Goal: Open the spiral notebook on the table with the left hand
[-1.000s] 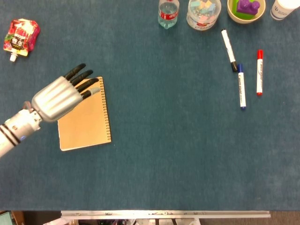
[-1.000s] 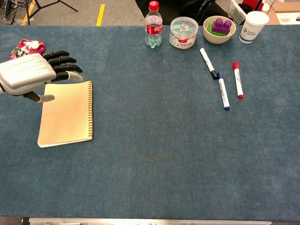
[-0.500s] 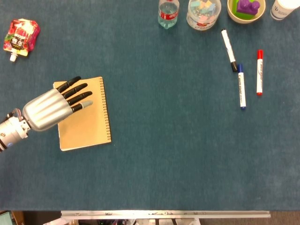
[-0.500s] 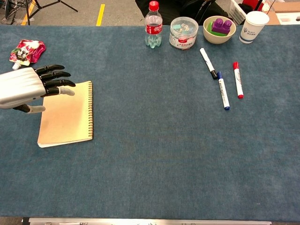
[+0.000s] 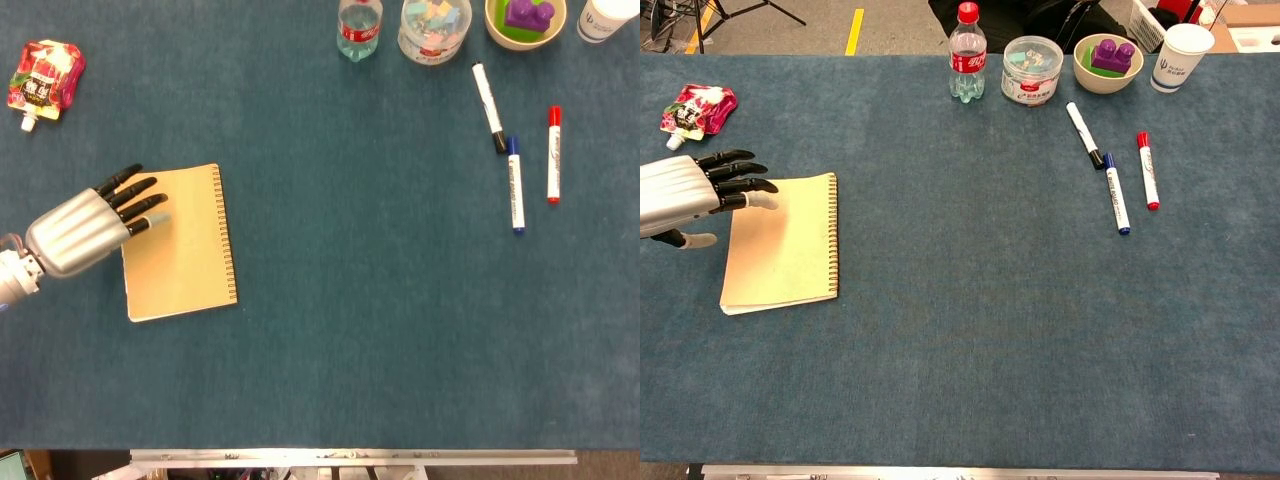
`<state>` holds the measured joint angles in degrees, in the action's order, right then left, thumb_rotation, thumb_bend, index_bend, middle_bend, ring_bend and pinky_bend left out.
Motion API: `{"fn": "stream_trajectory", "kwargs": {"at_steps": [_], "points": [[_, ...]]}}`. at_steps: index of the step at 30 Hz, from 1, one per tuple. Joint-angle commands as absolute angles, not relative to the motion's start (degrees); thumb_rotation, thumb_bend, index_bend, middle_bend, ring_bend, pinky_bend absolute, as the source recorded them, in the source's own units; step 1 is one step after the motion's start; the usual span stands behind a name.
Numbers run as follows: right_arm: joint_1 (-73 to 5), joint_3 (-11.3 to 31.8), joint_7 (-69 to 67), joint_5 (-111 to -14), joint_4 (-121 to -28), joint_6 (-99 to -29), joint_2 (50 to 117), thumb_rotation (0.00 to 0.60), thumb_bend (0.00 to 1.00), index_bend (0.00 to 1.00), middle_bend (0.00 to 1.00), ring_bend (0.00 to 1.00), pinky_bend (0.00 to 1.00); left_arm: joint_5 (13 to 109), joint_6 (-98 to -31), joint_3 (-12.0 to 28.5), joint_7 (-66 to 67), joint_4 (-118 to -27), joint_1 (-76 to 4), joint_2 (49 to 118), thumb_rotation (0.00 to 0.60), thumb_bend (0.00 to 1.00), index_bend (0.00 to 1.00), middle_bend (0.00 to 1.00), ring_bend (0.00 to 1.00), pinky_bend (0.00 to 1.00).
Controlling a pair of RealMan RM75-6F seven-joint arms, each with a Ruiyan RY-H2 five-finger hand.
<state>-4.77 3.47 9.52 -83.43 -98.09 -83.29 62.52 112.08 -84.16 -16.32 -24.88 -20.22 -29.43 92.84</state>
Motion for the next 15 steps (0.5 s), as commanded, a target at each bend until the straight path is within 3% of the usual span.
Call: {"fn": "stream_trajectory", "kwargs": {"at_steps": [1,15], "points": [[-4.72,3.47,9.90,-83.53,-98.44,-83.46,62.54,0.600,0.39,0.35,0.29,0.22,0.31,111.42,-83.78,-16.79,-26.31,-17.96,-28.61,93.95,0.600,0.20,0.17,0.14,0.06,0.04],[-4.14,3.40,10.76,-84.27,-99.72,-84.72,62.17,0.600,0.39,0.35,0.29,0.22,0.31,110.99,-82.98,-18.28,-29.01,-15.69,-28.50,96.13,0.600,0.18,0.17,0.14,0.06,0.04]]}}
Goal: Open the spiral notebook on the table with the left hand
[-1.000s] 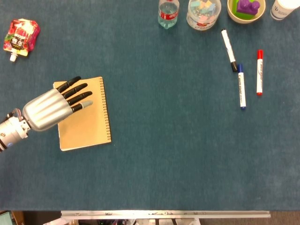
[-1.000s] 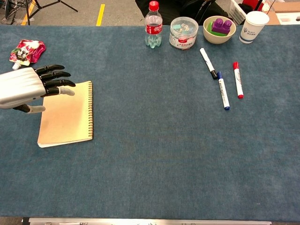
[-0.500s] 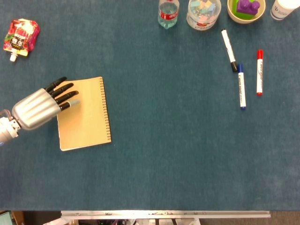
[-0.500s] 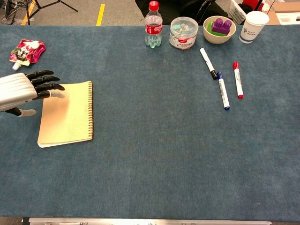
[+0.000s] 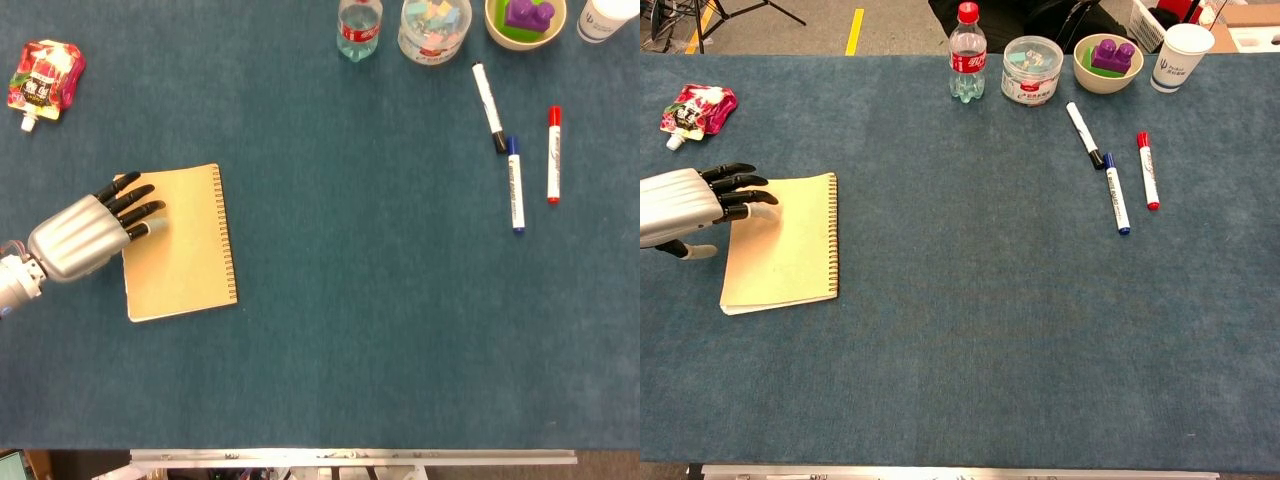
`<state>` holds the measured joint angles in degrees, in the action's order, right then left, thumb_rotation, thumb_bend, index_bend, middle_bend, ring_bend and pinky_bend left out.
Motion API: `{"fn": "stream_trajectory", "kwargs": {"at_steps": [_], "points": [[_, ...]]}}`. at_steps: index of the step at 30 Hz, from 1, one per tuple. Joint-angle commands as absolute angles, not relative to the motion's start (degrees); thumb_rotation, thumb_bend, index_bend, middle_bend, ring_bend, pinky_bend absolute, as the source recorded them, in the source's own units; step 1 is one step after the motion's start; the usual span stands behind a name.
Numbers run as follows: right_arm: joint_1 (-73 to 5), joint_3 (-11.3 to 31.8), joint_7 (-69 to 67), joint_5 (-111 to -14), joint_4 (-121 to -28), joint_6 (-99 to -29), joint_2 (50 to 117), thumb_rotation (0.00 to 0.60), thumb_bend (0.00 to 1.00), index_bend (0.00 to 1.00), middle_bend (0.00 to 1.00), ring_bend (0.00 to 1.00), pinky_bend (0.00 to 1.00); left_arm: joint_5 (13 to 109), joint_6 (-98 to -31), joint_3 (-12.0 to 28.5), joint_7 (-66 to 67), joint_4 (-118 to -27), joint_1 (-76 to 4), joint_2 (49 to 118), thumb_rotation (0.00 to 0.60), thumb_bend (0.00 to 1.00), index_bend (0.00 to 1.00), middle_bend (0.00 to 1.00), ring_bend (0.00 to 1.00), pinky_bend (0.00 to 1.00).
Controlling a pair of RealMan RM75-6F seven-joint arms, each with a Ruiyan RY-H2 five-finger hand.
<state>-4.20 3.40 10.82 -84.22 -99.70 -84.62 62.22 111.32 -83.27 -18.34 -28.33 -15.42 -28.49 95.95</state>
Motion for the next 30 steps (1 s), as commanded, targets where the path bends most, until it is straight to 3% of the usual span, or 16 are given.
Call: {"fn": "stream_trajectory", "kwargs": {"at_steps": [1,30], "points": [[-4.08,3.40,10.73,-84.29,-99.69,-84.82,62.14,0.600,0.39,0.35,0.29,0.22,0.31,110.78,-82.87,-18.20,-29.49,-15.88,-28.49,96.21,0.600,0.18,0.17,0.14,0.06,0.04],[-2.98,3.81,8.14,-84.43,-97.48,-86.40,62.16,0.600,0.39,0.35,0.29,0.22,0.31,108.05,-81.65,-17.23,-33.31,-23.08,-30.16,97.14,0.600,0.18,0.16,0.14,0.06,0.04]]}}
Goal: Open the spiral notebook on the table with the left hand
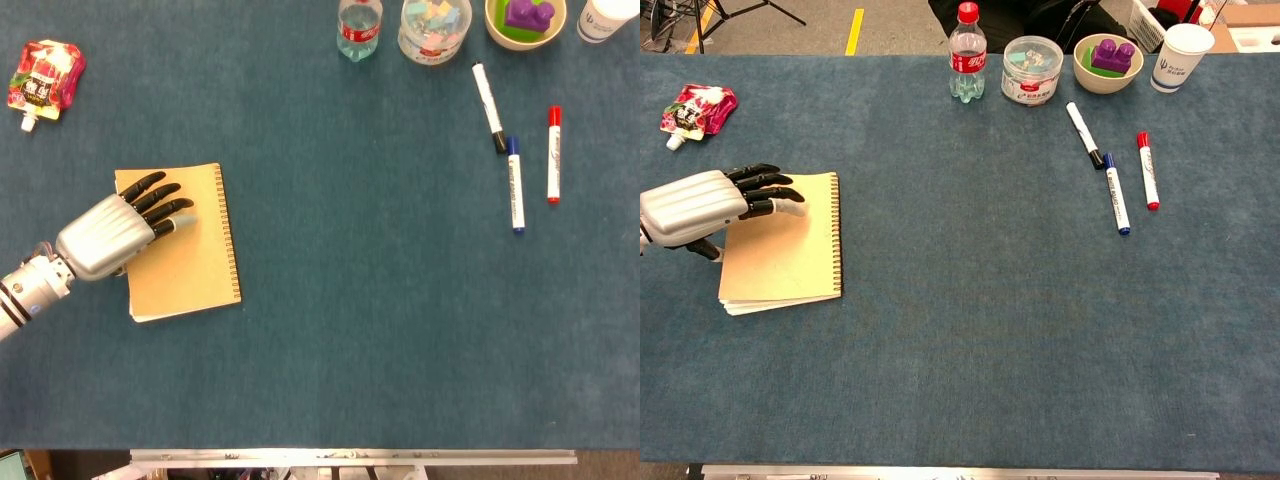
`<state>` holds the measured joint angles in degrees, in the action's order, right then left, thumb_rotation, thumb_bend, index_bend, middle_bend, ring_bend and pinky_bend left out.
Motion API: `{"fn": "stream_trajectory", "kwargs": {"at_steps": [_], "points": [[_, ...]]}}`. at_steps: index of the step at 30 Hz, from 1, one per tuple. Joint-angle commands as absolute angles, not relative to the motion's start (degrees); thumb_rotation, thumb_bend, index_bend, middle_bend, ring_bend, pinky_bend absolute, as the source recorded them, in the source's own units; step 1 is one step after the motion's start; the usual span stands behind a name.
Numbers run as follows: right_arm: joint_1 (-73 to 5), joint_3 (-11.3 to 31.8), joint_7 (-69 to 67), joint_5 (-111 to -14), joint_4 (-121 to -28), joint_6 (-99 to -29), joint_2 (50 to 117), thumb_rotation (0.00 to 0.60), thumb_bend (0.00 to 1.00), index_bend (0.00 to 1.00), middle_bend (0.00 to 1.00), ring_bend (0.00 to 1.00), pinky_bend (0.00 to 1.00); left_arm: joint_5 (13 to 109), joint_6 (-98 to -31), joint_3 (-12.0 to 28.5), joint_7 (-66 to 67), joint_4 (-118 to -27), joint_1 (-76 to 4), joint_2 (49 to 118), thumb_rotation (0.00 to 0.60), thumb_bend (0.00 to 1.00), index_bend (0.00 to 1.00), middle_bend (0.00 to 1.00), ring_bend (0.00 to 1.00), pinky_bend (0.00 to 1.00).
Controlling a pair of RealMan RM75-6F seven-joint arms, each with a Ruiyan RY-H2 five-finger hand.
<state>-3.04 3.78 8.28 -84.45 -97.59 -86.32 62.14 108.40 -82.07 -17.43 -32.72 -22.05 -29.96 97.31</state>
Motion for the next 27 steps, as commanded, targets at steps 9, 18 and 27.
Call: {"fn": "stream_trajectory", "kwargs": {"at_steps": [9,18,27], "points": [[-2.82,3.91,7.08,-84.48,-96.31,-86.53,62.58,0.600,0.39,0.35,0.29,0.22,0.31,108.18,-81.45,-16.80,-32.12,-30.54,-32.28,94.76,0.600,0.33,0.20,0.14,0.06,0.04],[-2.58,4.02,5.16,-84.53,-94.77,-86.76,62.91,0.600,0.39,0.35,0.28,0.22,0.31,107.30,-78.90,-15.50,-28.61,-42.58,-35.10,89.78,0.600,0.35,0.40,0.20,0.08,0.04],[-2.60,4.16,2.97,-84.44,-92.82,-86.49,63.52,0.600,0.39,0.35,0.28,0.22,0.31,106.89,-75.50,-14.72,-22.14,-56.72,-37.50,82.47,0.600,0.38,0.59,0.40,0.25,0.14]]}}
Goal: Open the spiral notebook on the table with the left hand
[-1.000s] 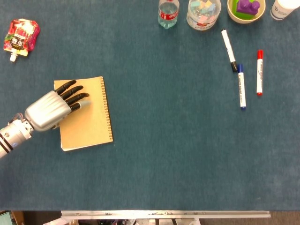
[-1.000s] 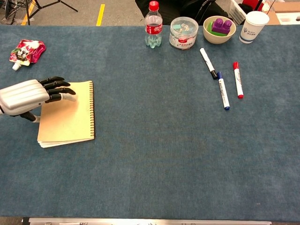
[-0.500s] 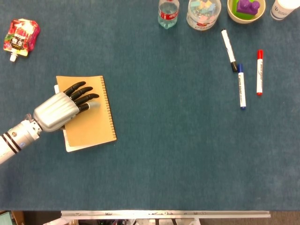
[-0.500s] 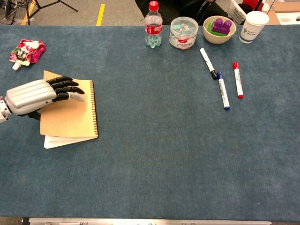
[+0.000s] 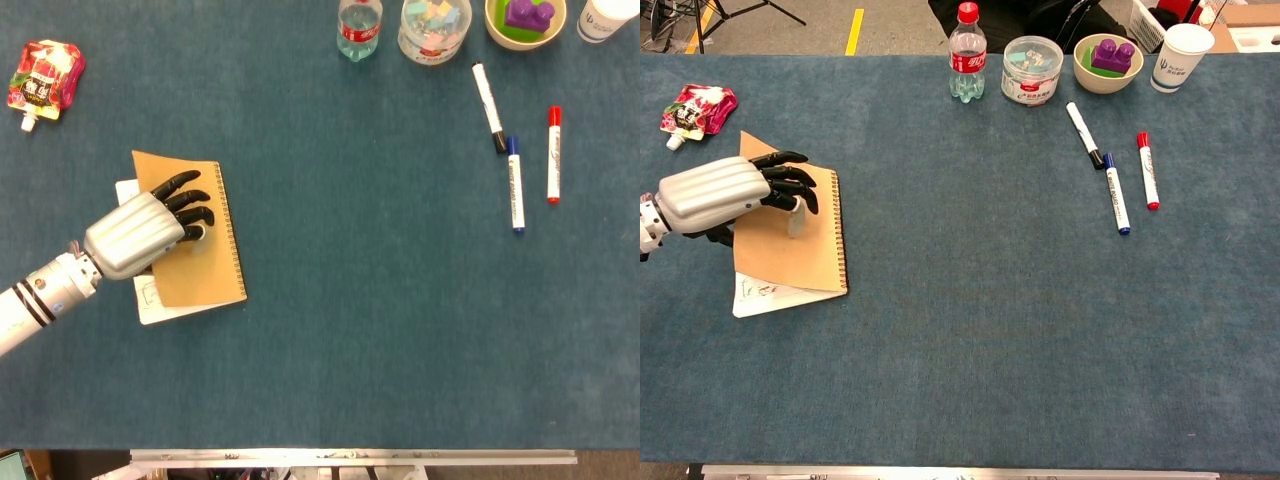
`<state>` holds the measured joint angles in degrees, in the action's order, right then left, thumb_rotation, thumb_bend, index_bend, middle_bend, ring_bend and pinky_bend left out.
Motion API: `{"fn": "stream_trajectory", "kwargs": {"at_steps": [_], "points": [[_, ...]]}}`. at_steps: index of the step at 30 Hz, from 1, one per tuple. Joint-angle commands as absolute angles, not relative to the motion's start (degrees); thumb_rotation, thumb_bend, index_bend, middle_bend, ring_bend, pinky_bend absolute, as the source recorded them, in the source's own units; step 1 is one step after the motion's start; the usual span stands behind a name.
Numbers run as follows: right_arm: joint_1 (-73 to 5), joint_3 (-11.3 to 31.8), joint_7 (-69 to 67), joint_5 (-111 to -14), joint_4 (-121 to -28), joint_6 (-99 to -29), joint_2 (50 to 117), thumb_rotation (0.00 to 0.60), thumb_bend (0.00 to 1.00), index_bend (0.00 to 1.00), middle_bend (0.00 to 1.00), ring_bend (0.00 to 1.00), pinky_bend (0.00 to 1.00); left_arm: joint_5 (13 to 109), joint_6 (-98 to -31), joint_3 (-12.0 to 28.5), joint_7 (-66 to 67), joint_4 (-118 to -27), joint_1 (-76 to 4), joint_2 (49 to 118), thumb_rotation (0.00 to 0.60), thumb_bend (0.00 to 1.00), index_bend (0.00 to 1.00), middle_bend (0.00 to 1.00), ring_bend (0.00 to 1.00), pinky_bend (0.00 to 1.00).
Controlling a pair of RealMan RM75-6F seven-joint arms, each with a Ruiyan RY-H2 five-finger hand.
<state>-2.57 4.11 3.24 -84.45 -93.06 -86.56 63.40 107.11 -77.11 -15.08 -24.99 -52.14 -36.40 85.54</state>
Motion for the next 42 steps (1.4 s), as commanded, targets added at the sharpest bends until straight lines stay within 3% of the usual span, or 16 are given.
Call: {"fn": "stream_trajectory", "kwargs": {"at_steps": [1,7,22,33,42], "points": [[-2.64,4.18,2.70,-84.43,-92.59,-86.42,63.60,0.600,0.39,0.35,0.28,0.22,0.31,106.87,-74.93,-14.76,-21.25,-58.41,-37.71,81.51,0.600,0.38,0.60,0.42,0.27,0.15],[-2.79,4.23,1.66,-84.53,-91.69,-86.14,63.96,0.600,0.39,0.35,0.28,0.22,0.31,106.58,-71.92,-15.14,-16.48,-65.24,-38.32,77.03,0.600,0.38,0.64,0.47,0.31,0.21],[-2.09,3.95,-1.57,-84.80,-89.42,-86.73,64.46,0.600,0.39,0.35,0.28,0.22,0.31,101.36,-60.38,-11.92,14.06,-87.58,-39.78,62.61,0.600,0.38,0.63,0.44,0.31,0.21],[-1.28,4.01,-4.15,-84.56,-87.61,-87.43,64.48,0.600,0.39,0.35,0.28,0.22,0.31,99.27,-52.54,-7.71,24.58,-96.53,-43.10,62.76,0.600,0.38,0.53,0.41,0.31,0.21],[-1.15,4.11,-5.66,-84.17,-85.94,-87.06,65.04,0.600,0.39,0.35,0.28,0.22,0.31,90.83,-45.03,-3.69,38.37,-103.40,-44.87,65.08,0.600,0.38,0.43,0.37,0.31,0.21]]}}
